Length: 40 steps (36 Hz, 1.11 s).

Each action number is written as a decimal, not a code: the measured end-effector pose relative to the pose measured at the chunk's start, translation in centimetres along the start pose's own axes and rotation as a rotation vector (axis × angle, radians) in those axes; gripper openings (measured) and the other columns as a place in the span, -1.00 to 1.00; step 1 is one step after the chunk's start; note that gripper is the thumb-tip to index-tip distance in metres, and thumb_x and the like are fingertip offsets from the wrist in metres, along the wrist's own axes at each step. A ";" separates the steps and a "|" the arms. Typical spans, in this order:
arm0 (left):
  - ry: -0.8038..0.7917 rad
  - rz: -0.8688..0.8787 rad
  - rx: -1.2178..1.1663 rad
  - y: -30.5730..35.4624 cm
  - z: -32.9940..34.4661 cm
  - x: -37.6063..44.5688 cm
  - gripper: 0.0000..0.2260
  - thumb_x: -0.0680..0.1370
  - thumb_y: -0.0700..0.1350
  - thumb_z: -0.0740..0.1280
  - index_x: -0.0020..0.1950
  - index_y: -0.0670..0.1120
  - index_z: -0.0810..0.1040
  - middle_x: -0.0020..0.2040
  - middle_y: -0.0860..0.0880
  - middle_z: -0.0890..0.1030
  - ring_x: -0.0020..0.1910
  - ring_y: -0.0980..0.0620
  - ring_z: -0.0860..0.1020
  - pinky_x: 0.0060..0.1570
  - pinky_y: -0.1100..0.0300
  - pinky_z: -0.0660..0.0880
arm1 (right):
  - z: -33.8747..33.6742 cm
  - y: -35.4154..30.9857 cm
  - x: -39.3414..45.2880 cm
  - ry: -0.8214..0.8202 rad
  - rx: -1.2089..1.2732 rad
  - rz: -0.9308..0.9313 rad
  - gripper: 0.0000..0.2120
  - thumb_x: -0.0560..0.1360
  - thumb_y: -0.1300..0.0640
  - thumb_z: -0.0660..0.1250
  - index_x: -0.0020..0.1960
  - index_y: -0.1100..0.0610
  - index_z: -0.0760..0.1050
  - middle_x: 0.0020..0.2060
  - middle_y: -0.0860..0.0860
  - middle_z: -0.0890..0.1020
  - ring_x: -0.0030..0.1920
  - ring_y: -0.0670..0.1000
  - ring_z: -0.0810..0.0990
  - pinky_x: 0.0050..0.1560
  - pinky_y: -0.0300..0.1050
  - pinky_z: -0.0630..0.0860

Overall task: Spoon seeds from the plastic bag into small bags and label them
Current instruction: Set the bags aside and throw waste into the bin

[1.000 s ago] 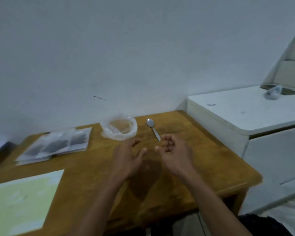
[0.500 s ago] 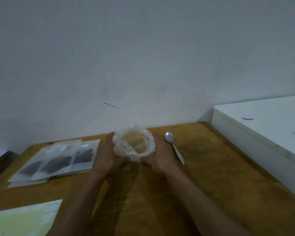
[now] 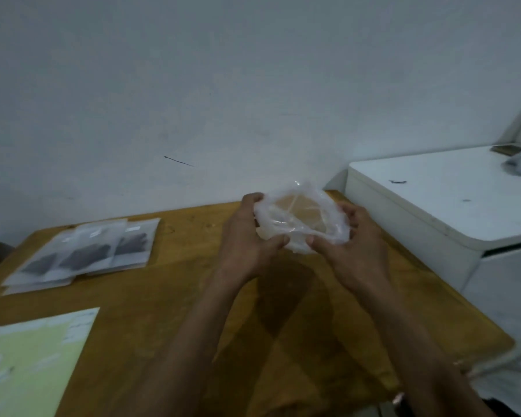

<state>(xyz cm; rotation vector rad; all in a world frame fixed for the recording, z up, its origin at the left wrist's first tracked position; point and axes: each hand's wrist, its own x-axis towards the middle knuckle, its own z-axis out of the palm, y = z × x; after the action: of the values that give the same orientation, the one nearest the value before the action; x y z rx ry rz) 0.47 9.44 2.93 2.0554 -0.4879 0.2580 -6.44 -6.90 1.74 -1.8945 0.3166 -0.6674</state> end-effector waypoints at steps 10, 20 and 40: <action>-0.273 0.134 -0.168 9.9 10.3 -6.8 -0.28 0.37 -0.03 0.58 0.45 0.09 0.31 0.34 0.03 0.50 0.27 0.00 0.52 0.25 -0.05 0.54 | -15.2 1.7 -8.5 0.350 -0.005 0.091 -0.30 0.36 0.15 0.59 0.38 -0.13 0.33 0.23 -0.08 0.51 0.16 0.04 0.56 0.07 0.03 0.60; -0.602 0.183 -0.144 16.0 23.7 -15.0 -0.30 0.43 -0.03 0.55 0.46 0.11 0.27 0.36 -0.03 0.51 0.28 -0.05 0.53 0.22 -0.06 0.57 | -26.4 9.5 -15.3 0.734 -0.035 0.344 -0.26 0.20 0.01 0.50 0.31 -0.27 0.32 0.28 0.00 0.50 0.21 0.08 0.55 0.25 0.16 0.53; -1.068 -0.059 0.295 10.7 36.5 -22.1 -0.12 0.55 -0.08 0.45 0.65 -0.06 -0.12 0.60 -0.15 0.20 0.56 -0.15 0.21 0.44 0.07 0.28 | -28.3 24.5 -21.6 0.589 -0.072 0.828 -0.12 0.41 0.22 0.40 0.60 0.02 0.03 0.58 0.07 0.12 0.55 0.12 0.15 0.46 0.09 0.31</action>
<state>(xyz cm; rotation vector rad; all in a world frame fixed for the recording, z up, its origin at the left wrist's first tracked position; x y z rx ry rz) -24.63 -21.67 -15.50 2.3683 -1.0583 -0.9064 -38.29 -27.57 -18.80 -1.3959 1.4182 -0.6127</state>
